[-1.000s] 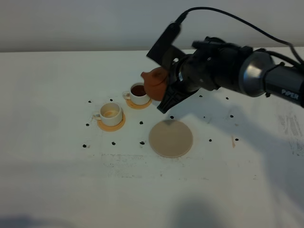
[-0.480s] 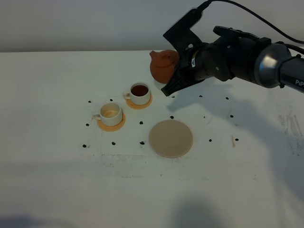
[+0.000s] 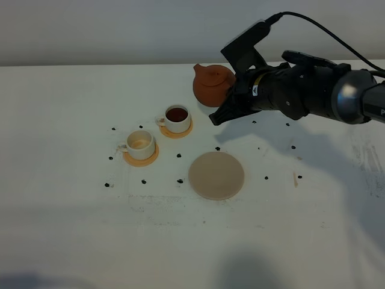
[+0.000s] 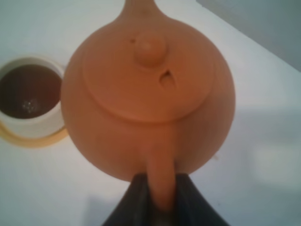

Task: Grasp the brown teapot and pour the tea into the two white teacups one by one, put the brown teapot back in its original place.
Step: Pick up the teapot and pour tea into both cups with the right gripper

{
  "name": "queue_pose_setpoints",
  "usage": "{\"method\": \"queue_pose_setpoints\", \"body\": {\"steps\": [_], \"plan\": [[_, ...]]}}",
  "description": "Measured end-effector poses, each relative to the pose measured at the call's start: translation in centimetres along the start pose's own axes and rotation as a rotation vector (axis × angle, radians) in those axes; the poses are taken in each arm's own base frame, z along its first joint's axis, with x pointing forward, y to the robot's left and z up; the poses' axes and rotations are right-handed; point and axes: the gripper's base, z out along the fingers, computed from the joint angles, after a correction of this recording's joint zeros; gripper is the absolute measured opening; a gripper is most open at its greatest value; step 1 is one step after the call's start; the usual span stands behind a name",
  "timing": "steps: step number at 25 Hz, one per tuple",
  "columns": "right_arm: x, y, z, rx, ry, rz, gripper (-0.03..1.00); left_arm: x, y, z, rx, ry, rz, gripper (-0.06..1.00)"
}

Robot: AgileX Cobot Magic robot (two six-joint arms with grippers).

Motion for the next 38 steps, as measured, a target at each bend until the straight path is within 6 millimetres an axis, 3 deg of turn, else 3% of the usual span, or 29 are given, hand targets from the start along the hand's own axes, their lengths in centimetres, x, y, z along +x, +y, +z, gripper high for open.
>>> {"method": "queue_pose_setpoints", "body": {"steps": [6, 14, 26, 32, 38], "plan": [[0.9, -0.2, 0.5, -0.001, -0.039, 0.027, 0.09, 0.0, 0.0, 0.0, 0.000, 0.000, 0.000, 0.54], [2.9, 0.3, 2.9, -0.017, 0.019, 0.057, 0.09, 0.0, 0.0, 0.0, 0.000, 0.000, 0.000, 0.54], [4.2, 0.7, 4.5, -0.027, 0.044, 0.073, 0.09, 0.0, 0.0, 0.0, 0.000, 0.000, 0.000, 0.54], [3.9, 0.6, 4.1, -0.025, 0.040, 0.078, 0.09, 0.0, 0.0, 0.0, 0.000, 0.000, 0.000, 0.54], [2.2, 0.1, 1.8, -0.012, 0.019, 0.075, 0.09, 0.0, 0.0, 0.0, 0.000, 0.000, 0.000, 0.54]]}}
